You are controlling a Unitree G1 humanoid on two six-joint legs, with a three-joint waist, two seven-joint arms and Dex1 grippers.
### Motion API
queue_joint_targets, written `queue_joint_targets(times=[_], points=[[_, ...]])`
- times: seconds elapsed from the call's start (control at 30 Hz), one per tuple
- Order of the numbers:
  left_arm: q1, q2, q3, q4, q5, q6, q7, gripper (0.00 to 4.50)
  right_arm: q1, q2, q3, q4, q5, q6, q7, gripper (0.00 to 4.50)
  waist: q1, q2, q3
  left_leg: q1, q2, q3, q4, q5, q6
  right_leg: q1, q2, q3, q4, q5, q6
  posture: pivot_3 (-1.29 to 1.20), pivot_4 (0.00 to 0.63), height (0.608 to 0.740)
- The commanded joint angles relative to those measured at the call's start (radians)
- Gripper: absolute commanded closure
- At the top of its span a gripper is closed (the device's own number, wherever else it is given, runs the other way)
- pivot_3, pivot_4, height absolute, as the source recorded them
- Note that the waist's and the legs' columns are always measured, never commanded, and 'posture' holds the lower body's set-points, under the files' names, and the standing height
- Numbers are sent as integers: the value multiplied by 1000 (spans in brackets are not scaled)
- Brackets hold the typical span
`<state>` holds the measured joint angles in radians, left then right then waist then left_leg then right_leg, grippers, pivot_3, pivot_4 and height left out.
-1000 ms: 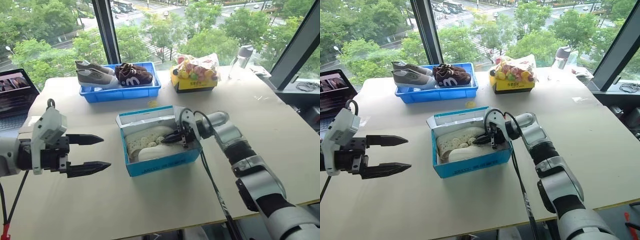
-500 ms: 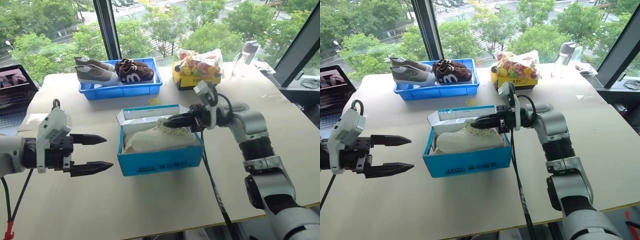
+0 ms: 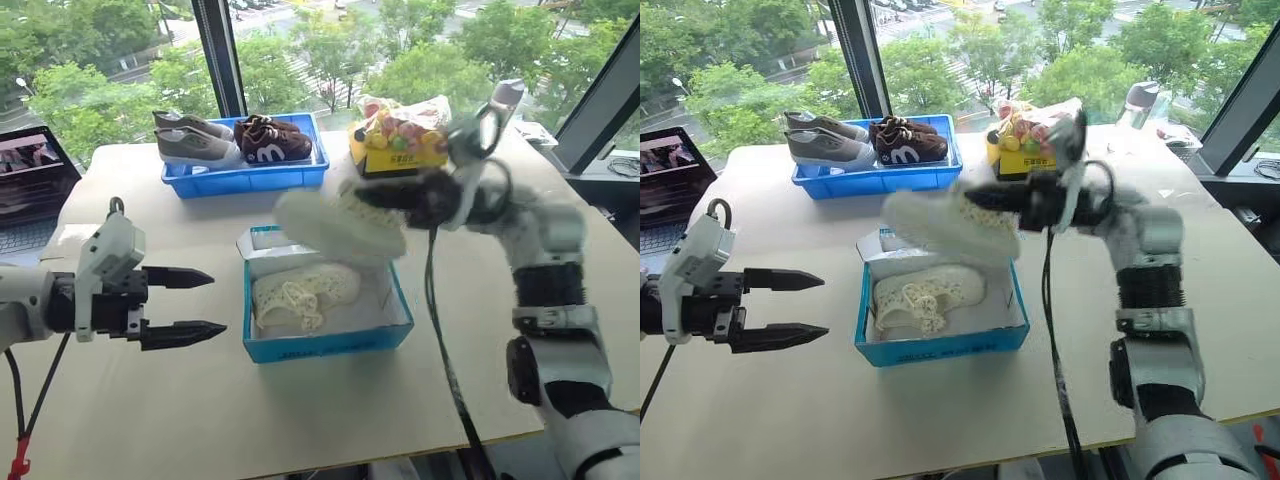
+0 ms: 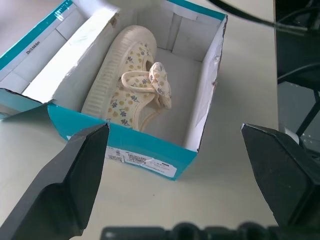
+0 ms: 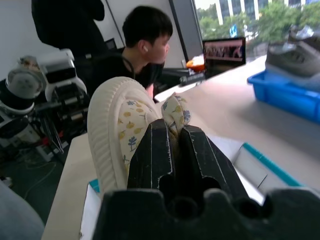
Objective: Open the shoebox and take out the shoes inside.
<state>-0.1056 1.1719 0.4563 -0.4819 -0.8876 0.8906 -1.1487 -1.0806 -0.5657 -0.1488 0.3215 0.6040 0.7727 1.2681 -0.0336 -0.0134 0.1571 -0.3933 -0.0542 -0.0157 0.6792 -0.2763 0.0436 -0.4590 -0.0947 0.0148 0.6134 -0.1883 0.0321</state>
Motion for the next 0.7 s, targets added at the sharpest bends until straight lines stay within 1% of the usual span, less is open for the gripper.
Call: queue_joint_targets(times=[0.03, 0.07, 0.17, 0.33, 0.47, 0.53, 0.6, 0.67, 0.7], points=[[-18, 2, -6, -4, -1, -26, -8, 0, -69, -145, -96, -4, -27, -84, -47, 4453, 5, 0, 0, 0, 0, 0, 0, 0, 0, 0, 0, 0, 0, 0, 0, 0, 150, 740], [-21, 0, -13, -2, 2, -29, -8, 0, -65, -190, -77, 23, -88, -146, -66, 4453, 10, 0, 0, 0, 0, 0, 0, -1, 1, 0, 0, -1, -1, 0, 0, 0, 150, 740], [-33, -4, -36, 6, 4, -37, -10, 0, -23, -339, 20, 148, -336, -394, -175, 4453, 16, 0, 0, 0, 0, 2, 0, -1, 2, 1, 0, -1, -2, 0, 0, 0, 150, 740], [-62, 1, -85, 36, 16, -57, -28, 0, 46, -459, 103, 351, -562, -655, -332, 4453, 16, 0, 1, 1, -1, 9, 1, -1, 3, 1, -2, 2, -2, 0, 0, 0, 150, 740], [-104, 5, -130, 67, 33, -70, -40, 0, 59, -467, 111, 487, -626, -764, -428, 4453, 3, 3, 3, 3, 0, 13, 1, -1, 3, 0, -1, 6, -2, 0, 0, 0, 150, 740], [-136, 7, -154, 84, 41, -74, -49, 0, 83, -472, 133, 568, -689, -833, -528, 4453, -8, 3, 3, 4, 1, 14, 1, -1, 4, 0, 0, 8, -1, 0, 0, 0, 150, 740], [-152, 9, -168, 94, 48, -77, -58, 0, 107, -465, 145, 600, -720, -868, -577, 4453, -11, 3, 3, 4, 1, 15, 1, -1, 4, 1, 0, 9, -1, 0, 0, 0, 150, 740], [-158, 12, -176, 102, 55, -82, -66, 0, 151, -428, 122, 561, -670, -814, -513, 4453, -11, 3, 3, 5, 1, 15, 1, -2, 7, 2, 0, 9, -1, 0, 0, 0, 150, 740], [-161, 13, -179, 105, 58, -83, -70, 0, 202, -406, 117, 496, -623, -762, -438, 4453, -12, 3, 3, 5, 1, 15, 1, -3, 9, 1, 0, 10, -1, 0, 0, 0, 150, 740]])
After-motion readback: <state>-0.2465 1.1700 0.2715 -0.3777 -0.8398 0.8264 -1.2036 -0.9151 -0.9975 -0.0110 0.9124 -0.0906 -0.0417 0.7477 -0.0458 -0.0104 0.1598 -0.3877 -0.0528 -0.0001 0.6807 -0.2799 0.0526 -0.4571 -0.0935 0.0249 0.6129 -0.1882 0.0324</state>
